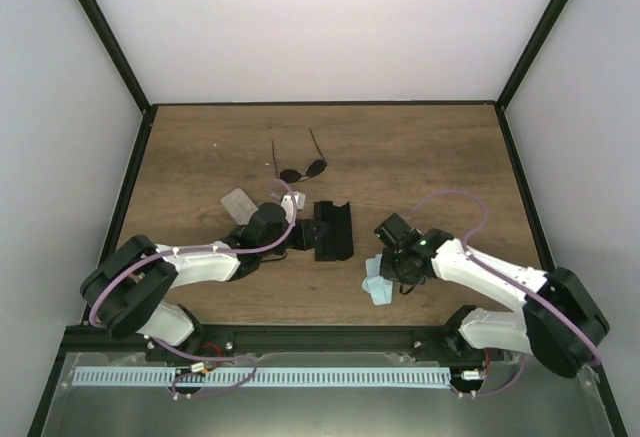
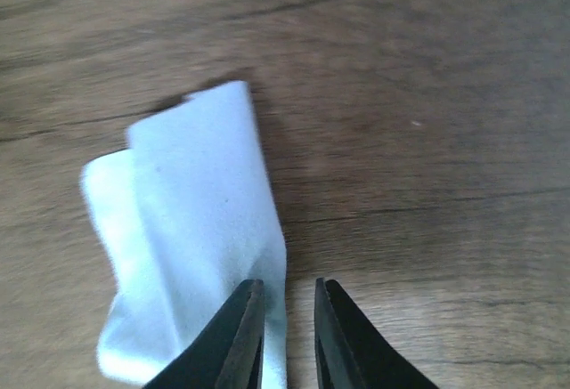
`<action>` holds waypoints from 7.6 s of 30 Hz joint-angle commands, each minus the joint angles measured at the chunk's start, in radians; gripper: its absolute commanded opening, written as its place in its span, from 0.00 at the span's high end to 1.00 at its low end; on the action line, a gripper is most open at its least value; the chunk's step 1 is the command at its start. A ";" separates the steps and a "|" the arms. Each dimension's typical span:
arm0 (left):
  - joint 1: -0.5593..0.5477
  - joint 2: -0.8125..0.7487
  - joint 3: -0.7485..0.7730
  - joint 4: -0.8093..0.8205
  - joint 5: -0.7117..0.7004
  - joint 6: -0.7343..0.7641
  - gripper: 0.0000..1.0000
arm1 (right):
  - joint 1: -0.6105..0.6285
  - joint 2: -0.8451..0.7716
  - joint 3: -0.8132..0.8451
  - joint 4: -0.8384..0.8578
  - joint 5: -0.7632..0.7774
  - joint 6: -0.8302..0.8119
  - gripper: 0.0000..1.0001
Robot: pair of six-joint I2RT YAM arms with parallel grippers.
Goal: Organize the sunglasses
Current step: Fold the glasses cleaning cloth at the center of the board, then adjust the glasses cleaning cloth at the center of the board.
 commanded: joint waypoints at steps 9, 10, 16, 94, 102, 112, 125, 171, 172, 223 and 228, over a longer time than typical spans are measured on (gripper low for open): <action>-0.001 0.049 0.057 0.040 0.065 0.015 0.55 | -0.003 -0.204 0.051 -0.102 0.146 0.106 0.58; -0.007 0.054 0.063 0.043 0.068 0.017 0.59 | -0.003 -0.230 0.048 -0.092 0.128 0.098 0.58; -0.090 0.086 0.163 -0.006 0.045 0.059 0.94 | 0.018 -0.252 -0.059 0.110 -0.100 0.042 0.91; -0.240 0.657 0.696 -0.434 0.271 0.344 0.88 | 0.086 -0.436 -0.168 0.043 -0.070 0.119 0.91; -0.183 0.669 0.701 -0.408 0.131 0.214 0.90 | 0.086 -0.394 -0.180 0.081 -0.075 0.104 0.90; -0.127 0.573 0.580 -0.322 -0.005 0.093 0.89 | 0.085 -0.221 -0.157 0.256 -0.022 0.083 0.90; -0.079 0.412 0.343 -0.264 -0.138 -0.014 0.87 | 0.024 -0.002 -0.045 0.463 -0.020 -0.028 0.92; -0.081 0.180 0.143 -0.316 -0.145 -0.150 0.91 | -0.009 0.204 -0.090 0.637 -0.088 -0.082 0.95; -0.081 0.175 0.140 -0.316 -0.140 -0.152 0.91 | -0.009 0.202 -0.090 0.634 -0.086 -0.084 0.95; -0.082 -0.070 0.024 -0.325 -0.341 -0.051 0.81 | 0.160 0.442 0.384 0.278 0.180 -0.103 0.99; -0.083 -0.123 0.005 -0.335 -0.361 -0.052 0.81 | 0.159 0.440 0.383 0.267 0.173 -0.108 0.99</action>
